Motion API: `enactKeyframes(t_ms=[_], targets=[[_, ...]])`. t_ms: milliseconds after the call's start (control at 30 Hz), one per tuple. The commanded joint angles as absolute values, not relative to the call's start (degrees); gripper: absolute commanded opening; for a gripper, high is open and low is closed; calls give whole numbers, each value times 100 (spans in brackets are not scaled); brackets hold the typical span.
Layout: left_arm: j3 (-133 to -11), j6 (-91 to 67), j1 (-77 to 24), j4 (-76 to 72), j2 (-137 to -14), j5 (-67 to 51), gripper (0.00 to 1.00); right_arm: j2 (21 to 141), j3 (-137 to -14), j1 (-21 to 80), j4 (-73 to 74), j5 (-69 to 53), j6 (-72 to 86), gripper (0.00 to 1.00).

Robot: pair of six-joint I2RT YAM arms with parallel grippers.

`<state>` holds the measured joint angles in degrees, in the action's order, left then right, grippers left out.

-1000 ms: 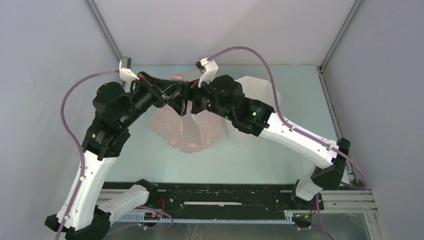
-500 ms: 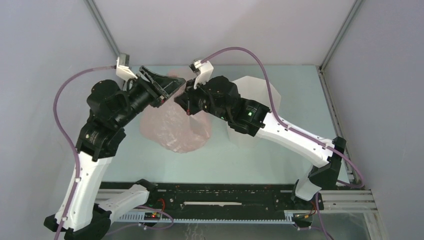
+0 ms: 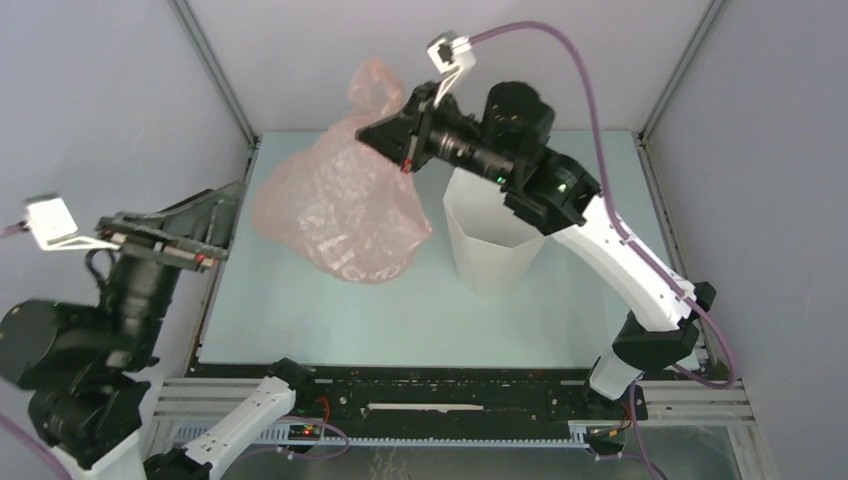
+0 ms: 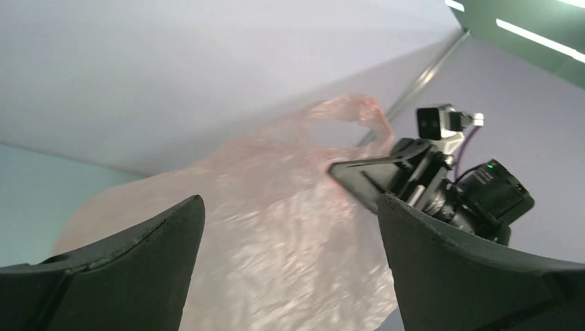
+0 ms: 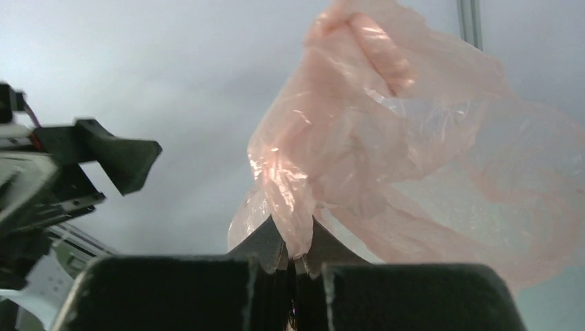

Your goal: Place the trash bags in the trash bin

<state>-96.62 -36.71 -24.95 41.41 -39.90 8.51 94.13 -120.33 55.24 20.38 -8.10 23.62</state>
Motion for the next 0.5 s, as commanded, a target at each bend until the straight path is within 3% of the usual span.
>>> enactKeyframes(t_ms=[0,133,300,467], targets=[[-9690,-3027,-2461,4263,-3934,1615,100,9375,-13084,5118,2392,-1690,2649,0],[-9657,-3074,-2461,4390,-4129,1686,100,8905,-13065,4292,2361,-2836,3084,0],[-9564,-3353,-2461,4067,-4406,1239,100,7989,-11956,2775,2283,-4253,3717,0],[-9757,-3630,-2461,3870,-4935,828,100,7121,-10922,1547,2715,-4869,3885,0]])
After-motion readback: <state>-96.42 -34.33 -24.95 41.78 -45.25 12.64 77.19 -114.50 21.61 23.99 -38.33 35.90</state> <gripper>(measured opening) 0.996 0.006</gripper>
